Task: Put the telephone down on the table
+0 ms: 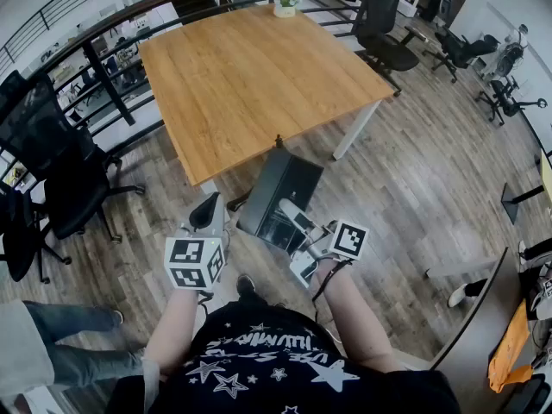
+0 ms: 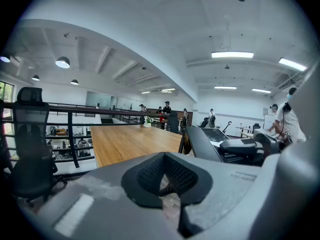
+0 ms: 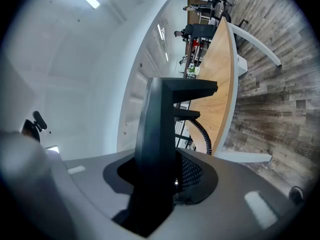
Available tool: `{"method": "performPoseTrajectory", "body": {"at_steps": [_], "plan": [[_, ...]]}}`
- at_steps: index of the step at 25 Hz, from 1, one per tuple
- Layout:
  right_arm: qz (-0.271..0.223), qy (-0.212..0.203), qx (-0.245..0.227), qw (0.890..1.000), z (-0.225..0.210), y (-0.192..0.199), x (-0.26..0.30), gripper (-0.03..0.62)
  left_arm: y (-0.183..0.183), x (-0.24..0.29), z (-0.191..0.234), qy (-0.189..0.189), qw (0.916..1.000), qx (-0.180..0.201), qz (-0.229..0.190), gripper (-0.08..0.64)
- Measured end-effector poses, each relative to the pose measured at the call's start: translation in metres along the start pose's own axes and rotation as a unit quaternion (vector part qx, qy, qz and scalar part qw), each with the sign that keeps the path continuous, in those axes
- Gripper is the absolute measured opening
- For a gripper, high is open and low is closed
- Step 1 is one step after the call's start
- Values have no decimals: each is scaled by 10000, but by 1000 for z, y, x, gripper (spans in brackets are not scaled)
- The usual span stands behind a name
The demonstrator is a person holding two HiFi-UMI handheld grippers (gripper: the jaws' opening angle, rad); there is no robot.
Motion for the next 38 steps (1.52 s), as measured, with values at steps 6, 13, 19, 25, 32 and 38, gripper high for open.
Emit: {"method": "performPoseTrajectory", "body": {"at_steps": [6,13,19,25,32,38], "plan": [[35,18,-35,10000,1,-2,4,160,-3,5,5,15,10000,-17,15,2],[-7,-73,-2,10000,-5,-5,10,160,8,17,17,46,9999,-108,66,2],[156,105,6,9998,-20,-22,47,160,12,43,55,163,9989,-360,246,2],[111,121,-8,9999,-21,-27,48,160,5,53,56,276,9990,-292,201,2],[126,86,78,9999,-34,-53,71,160,-5,83,69,316,9985,-340,278,2],[355,-68,188,9992,-58,-91,82,160,-17,113,66,95,9987,-394,302,2]]}}
Point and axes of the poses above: the fingertips, and each gripper's own axes: x forward along the fingers, z to its left, y out of its underside, the point moved 7 cm from there along -x, backward along the fingers, and after that the axes turned 11 degrees about z, right-handed, at the moved point
